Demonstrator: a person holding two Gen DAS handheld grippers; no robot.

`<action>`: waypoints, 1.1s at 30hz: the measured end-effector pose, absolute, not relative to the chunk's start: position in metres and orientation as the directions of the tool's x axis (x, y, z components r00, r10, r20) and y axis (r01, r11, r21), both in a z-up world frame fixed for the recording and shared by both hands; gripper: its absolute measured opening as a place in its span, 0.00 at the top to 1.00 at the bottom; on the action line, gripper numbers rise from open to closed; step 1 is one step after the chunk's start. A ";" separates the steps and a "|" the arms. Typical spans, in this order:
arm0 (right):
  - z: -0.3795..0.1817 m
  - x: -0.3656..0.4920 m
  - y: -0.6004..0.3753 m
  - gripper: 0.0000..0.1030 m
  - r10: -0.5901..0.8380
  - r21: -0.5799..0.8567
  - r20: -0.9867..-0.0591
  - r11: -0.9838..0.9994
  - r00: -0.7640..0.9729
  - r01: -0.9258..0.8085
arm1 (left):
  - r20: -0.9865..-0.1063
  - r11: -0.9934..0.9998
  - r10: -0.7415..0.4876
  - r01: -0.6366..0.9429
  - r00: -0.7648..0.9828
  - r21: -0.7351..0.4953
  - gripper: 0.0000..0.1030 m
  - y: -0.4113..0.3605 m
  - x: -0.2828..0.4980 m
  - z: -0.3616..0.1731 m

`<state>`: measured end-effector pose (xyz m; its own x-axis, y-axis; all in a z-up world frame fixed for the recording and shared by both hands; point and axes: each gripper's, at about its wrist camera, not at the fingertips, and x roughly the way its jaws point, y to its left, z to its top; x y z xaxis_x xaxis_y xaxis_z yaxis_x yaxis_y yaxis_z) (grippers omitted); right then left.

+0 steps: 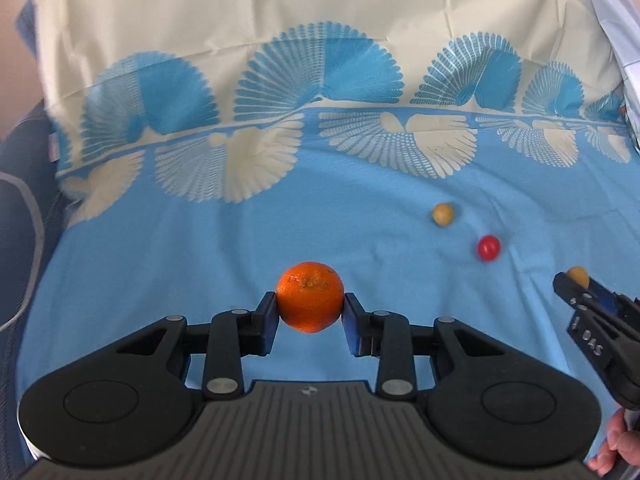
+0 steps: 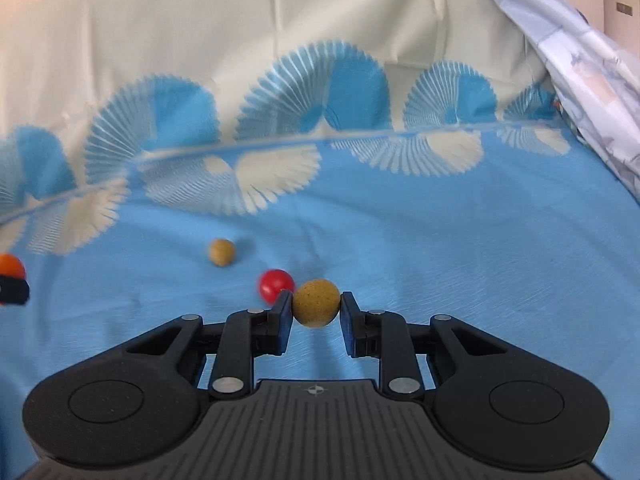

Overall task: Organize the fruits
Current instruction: 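Carry the tan fruit in the right tool while the left tool carries the orange to the plate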

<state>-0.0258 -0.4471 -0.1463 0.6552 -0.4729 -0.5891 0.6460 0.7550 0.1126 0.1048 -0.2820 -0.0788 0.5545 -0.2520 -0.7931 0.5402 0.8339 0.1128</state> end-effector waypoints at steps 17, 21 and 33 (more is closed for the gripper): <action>-0.010 -0.176 -0.216 0.74 -0.081 0.192 -0.548 0.957 0.832 0.219 | -0.768 0.926 -0.236 0.377 0.596 0.009 0.63 -0.050 -0.039 0.011; 0.007 -0.198 -0.176 0.74 -0.045 0.184 -0.531 0.969 0.846 0.167 | -0.745 0.939 -0.215 0.344 0.632 0.021 0.63 -0.013 -0.066 0.018; 0.035 -0.228 -0.112 0.74 0.010 0.042 -0.489 0.999 0.872 0.012 | -0.721 0.962 -0.218 0.271 0.658 -0.044 0.63 0.038 -0.112 0.026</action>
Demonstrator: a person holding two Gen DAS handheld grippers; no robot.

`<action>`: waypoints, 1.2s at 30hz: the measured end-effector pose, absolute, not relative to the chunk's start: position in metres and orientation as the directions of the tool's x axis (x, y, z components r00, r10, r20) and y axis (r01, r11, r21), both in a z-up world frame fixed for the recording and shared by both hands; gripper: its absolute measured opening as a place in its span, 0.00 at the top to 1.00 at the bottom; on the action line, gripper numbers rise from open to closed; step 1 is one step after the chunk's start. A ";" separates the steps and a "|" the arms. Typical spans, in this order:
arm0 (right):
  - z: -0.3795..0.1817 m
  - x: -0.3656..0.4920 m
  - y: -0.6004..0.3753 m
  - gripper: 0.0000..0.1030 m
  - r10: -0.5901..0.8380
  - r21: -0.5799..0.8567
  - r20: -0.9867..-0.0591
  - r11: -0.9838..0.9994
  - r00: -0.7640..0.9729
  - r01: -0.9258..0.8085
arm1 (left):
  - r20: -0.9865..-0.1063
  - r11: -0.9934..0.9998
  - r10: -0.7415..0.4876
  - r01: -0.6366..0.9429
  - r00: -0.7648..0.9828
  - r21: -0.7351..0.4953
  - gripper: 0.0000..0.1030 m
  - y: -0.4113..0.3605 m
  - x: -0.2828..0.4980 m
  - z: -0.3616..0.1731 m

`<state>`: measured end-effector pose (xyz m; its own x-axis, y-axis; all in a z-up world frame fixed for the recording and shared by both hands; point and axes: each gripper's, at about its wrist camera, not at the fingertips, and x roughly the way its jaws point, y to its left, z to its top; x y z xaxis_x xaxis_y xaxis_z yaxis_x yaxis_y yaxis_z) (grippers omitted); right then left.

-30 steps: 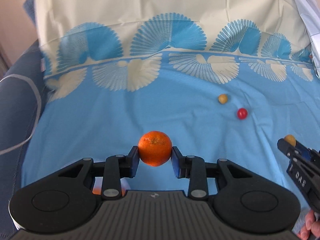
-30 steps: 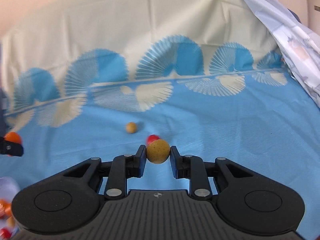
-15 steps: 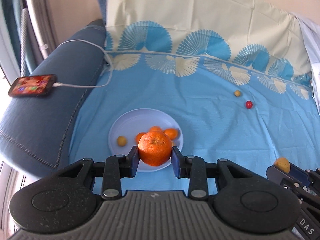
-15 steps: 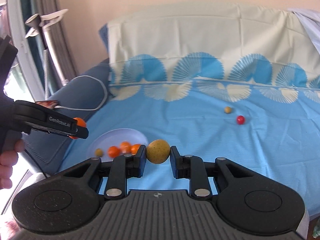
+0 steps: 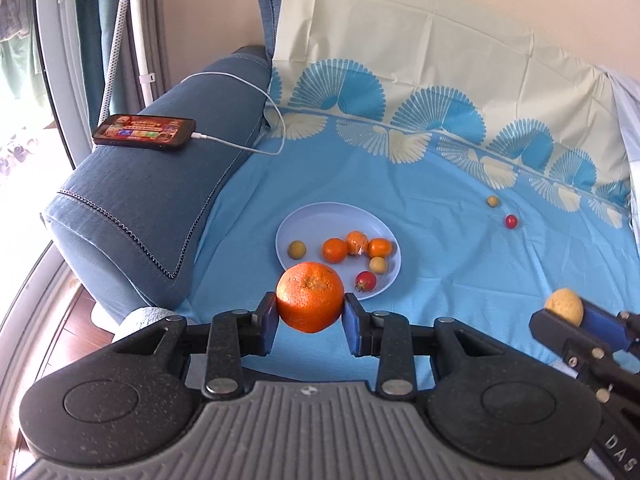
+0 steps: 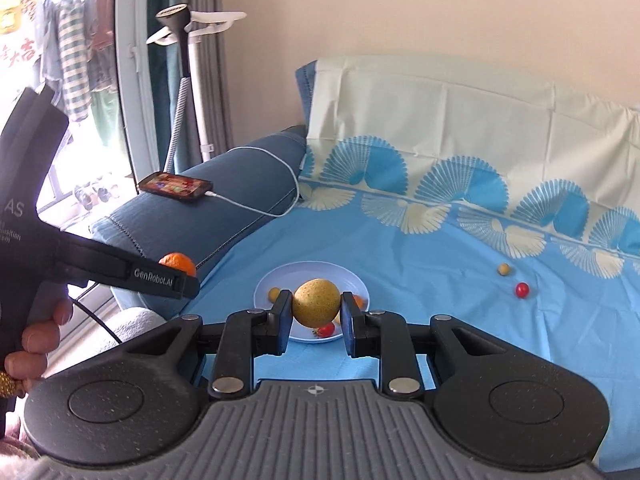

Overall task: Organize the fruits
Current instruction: 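Carry the tan fruit in the right tool while the left tool carries the orange to the plate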

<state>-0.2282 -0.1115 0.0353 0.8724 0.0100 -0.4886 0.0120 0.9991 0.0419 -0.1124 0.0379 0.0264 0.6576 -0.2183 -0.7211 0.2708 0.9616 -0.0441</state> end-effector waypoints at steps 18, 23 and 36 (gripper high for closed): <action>0.037 -0.229 -0.109 0.74 -0.005 0.021 -0.511 1.000 0.860 0.019 | -0.713 0.958 -0.236 0.282 0.661 -0.057 0.63 0.040 -0.116 0.030; 0.034 -0.224 -0.110 0.74 -0.004 0.025 -0.524 0.999 0.852 0.020 | -0.726 0.960 -0.231 0.272 0.647 -0.063 0.63 0.041 -0.108 0.026; 0.018 -0.193 -0.115 0.74 0.000 0.019 -0.590 1.000 0.808 0.014 | -0.769 0.967 -0.211 0.242 0.603 -0.076 0.63 0.044 -0.074 0.007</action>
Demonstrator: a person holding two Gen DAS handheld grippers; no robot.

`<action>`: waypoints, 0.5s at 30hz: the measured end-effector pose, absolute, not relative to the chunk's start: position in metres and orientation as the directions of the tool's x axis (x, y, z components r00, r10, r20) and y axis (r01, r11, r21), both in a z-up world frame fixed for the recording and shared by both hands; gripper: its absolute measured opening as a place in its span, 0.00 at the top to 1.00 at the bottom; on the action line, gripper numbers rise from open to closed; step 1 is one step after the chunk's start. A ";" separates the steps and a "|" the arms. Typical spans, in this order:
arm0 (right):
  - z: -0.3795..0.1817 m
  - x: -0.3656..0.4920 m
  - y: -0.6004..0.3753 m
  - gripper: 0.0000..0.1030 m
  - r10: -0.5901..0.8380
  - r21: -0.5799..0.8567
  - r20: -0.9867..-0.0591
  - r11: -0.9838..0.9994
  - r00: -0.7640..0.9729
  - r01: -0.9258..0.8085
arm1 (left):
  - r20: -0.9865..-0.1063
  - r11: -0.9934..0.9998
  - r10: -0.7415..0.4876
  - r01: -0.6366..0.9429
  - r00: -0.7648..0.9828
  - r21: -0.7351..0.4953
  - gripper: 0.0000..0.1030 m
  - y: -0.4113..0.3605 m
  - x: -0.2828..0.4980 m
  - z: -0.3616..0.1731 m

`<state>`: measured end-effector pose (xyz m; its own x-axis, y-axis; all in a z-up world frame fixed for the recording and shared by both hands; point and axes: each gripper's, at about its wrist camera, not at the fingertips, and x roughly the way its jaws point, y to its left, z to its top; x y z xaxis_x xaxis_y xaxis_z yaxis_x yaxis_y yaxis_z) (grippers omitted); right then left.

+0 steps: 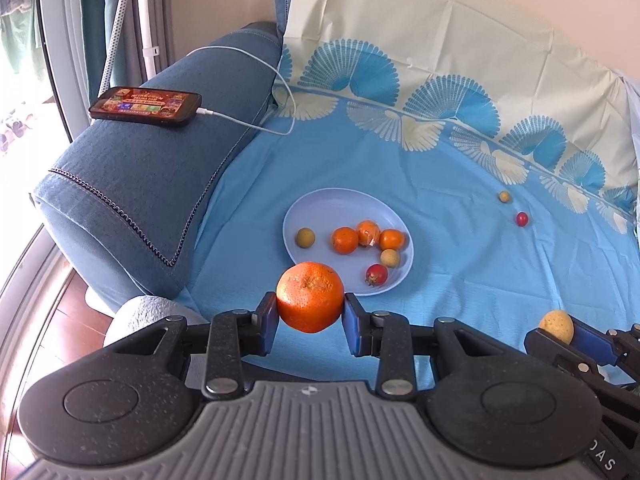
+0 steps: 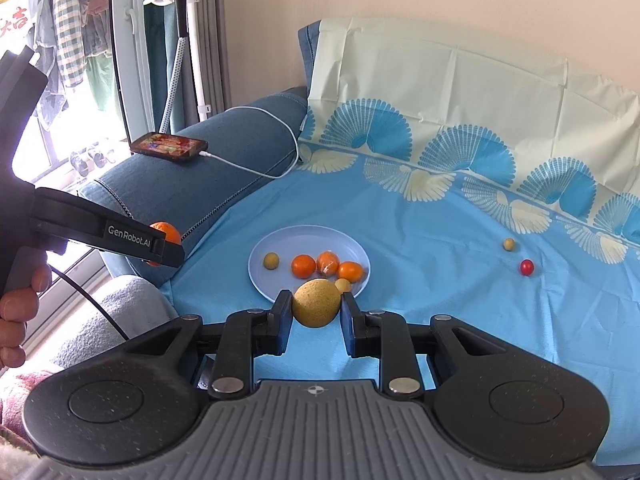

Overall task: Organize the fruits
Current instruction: 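Carry the tan fruit in the right tool while the left tool carries the orange to the plate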

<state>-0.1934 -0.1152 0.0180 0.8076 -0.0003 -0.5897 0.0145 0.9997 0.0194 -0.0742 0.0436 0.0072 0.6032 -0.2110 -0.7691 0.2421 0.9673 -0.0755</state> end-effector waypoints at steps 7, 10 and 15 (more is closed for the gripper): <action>0.007 -0.163 -0.116 0.74 0.004 0.019 -0.617 1.000 0.787 0.010 | -0.777 0.968 -0.212 0.235 0.593 -0.085 0.63 0.039 -0.040 0.002; 0.001 -0.146 -0.115 0.74 0.011 0.023 -0.624 1.000 0.781 0.005 | -0.793 0.967 -0.205 0.242 0.574 -0.075 0.64 0.032 -0.025 -0.006; -0.013 -0.111 -0.114 0.74 0.033 0.037 -0.643 0.999 0.765 -0.011 | -0.821 0.968 -0.182 0.245 0.541 -0.053 0.64 0.017 0.005 -0.024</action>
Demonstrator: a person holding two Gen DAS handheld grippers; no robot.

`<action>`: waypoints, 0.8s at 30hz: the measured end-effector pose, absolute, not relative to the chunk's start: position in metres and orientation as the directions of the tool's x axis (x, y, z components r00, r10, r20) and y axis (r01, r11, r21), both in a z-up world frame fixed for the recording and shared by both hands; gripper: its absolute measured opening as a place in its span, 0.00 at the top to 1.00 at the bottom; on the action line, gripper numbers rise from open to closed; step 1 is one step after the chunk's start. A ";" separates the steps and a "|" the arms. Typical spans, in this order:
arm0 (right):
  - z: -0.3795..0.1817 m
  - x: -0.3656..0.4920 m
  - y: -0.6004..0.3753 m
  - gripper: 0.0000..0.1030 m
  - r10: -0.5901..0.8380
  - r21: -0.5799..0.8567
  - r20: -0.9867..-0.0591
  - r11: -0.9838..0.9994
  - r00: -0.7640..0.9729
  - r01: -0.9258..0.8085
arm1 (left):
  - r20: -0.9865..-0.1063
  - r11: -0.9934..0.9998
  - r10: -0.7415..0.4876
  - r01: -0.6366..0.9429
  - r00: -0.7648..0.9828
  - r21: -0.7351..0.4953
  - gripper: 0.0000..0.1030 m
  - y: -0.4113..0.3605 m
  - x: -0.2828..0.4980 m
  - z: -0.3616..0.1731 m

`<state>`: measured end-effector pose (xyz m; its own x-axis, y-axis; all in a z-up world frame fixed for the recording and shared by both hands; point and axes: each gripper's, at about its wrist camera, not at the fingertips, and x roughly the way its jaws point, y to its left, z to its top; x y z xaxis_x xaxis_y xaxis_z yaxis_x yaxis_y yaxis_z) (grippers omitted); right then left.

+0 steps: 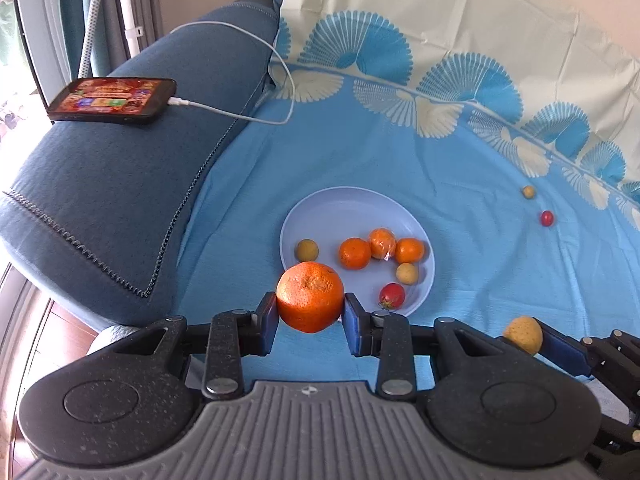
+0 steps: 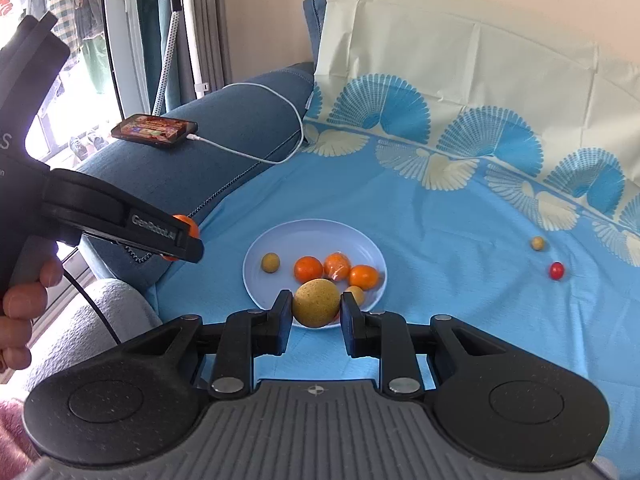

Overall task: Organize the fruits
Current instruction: 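Carry the tan fruit in the right tool while the left tool carries the orange to the plate, then open the right tool over the plate while the left tool releases the orange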

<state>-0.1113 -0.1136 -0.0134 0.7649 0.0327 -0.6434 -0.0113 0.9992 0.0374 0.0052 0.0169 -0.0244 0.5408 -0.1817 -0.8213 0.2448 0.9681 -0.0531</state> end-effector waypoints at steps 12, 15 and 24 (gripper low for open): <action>-0.063 -0.025 -0.135 0.74 0.068 0.106 -0.709 0.994 0.702 0.010 | -0.859 0.966 -0.146 0.257 0.490 -0.018 0.64 -0.021 0.093 -0.072; -0.078 -0.006 -0.140 0.74 0.065 0.095 -0.719 0.995 0.692 0.006 | -0.863 0.962 -0.148 0.271 0.482 -0.013 0.64 -0.031 0.113 -0.087; -0.118 0.041 -0.144 0.74 0.067 0.081 -0.763 0.997 0.643 -0.008 | -0.883 0.955 -0.114 0.296 0.456 0.030 0.63 -0.050 0.156 -0.134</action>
<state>0.0413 -0.1435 -0.1183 0.6426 0.0670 -0.7633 -0.0077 0.9967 0.0811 0.1555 -0.0504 -0.1338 0.4561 -0.1142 -0.8826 0.2962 0.9547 0.0296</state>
